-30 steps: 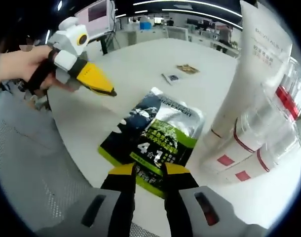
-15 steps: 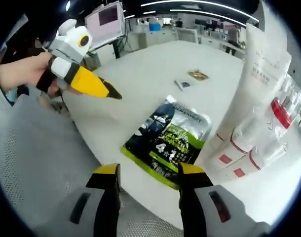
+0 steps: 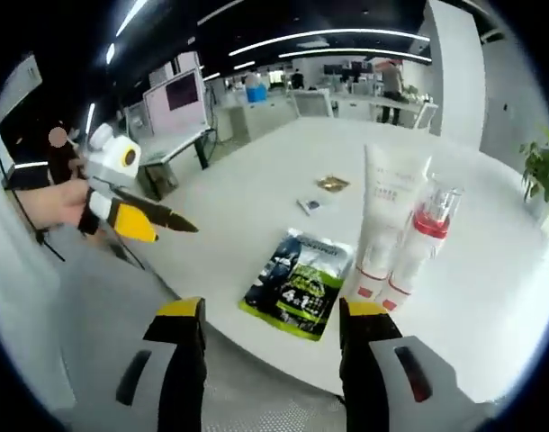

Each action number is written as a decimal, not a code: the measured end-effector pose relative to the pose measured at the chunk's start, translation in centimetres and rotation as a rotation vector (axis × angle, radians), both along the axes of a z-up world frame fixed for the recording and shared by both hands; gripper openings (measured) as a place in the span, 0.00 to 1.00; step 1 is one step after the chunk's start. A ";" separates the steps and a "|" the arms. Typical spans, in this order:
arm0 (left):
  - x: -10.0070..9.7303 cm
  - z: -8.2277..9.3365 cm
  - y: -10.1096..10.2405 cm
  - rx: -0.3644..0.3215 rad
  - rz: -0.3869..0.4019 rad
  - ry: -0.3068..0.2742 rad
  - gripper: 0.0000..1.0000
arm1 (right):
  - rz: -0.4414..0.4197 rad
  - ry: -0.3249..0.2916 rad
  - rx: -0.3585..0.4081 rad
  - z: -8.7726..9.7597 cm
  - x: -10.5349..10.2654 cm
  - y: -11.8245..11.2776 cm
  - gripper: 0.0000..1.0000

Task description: Arrange the skincare products in the storage area until every visible bottle or jar stands upright without overlapping.

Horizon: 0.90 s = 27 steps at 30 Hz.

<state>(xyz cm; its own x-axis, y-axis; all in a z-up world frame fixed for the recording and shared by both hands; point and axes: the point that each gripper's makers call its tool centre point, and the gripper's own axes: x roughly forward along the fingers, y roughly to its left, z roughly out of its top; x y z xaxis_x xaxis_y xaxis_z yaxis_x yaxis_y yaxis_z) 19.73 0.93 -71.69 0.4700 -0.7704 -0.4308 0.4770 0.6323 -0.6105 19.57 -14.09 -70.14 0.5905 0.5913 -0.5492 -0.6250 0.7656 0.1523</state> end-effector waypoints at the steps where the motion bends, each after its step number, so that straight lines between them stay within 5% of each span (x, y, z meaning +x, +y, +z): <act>1: 0.0 0.1 0.2 0.001 0.004 -0.005 0.76 | -0.014 0.001 0.017 0.1 0.1 -0.6 0.62; 14: 0.4 0.8 4.3 0.020 0.162 -0.053 0.99 | -0.120 0.019 0.019 -0.7 -0.4 -6.1 0.84; 27: 3.3 0.9 4.4 0.079 0.167 -0.088 0.99 | -0.125 0.030 0.002 -1.1 0.5 -6.5 0.99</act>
<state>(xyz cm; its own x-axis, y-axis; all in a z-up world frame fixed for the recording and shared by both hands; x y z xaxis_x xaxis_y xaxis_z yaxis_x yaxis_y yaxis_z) 23.01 5.36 -70.80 0.6269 -0.6439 -0.4386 0.4107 0.7515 -0.5163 20.06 -20.62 -71.20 0.6433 0.5151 -0.5665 -0.5195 0.8371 0.1712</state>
